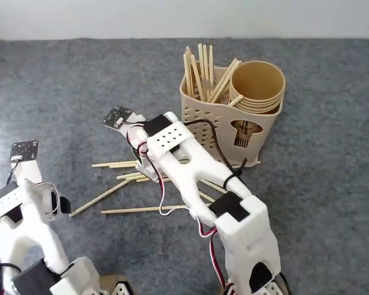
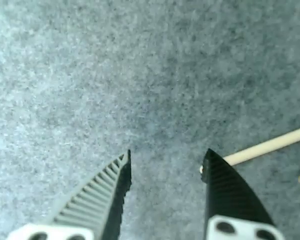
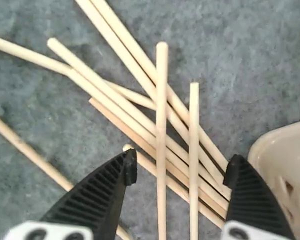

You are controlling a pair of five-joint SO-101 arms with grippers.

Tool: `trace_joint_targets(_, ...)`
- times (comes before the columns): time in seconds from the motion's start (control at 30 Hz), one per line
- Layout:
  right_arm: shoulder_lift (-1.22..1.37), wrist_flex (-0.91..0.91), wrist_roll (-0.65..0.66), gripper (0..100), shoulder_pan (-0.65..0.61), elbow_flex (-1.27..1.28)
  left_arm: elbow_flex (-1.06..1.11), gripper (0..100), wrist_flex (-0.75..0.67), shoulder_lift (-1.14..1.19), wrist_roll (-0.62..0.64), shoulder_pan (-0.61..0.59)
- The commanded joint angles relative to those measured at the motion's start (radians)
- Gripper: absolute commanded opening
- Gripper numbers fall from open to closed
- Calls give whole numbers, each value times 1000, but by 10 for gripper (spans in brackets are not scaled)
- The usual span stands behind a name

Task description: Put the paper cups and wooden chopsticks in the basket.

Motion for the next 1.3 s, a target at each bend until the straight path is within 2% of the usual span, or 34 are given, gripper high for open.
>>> trace_joint_targets(0.0, 30, 4, 5, 296, -5, -72, -2, 225, -15, -43, 8, 3)
trace_joint_targets(0.17, 85, 4, 8, 283, -5, -89, -2, 225, -15, -41, 8, 3)
trace_joint_targets(0.3, 81, 4, 11, 141, -5, -89, -2, 225, -15, -38, 8, 3)
trace_joint_targets(0.37, 74, 4, 11, 104, -4, -89, -2, 225, -15, -38, 8, 3)
trace_joint_targets(0.63, 71, 10, 5, 99, -2, -87, -2, 225, -15, -37, 8, 3)
trace_joint_targets(0.8, 70, 8, 5, 8, 7, -87, -2, 225, -15, -35, 8, 3)
trace_joint_targets(0.93, 62, 12, 6, 13, 19, -87, -2, 225, -15, -35, 8, 5)
trace_joint_targets(1.27, -180, 151, 11, 9, 41, -87, 30, 225, -58, -43, 8, 5)
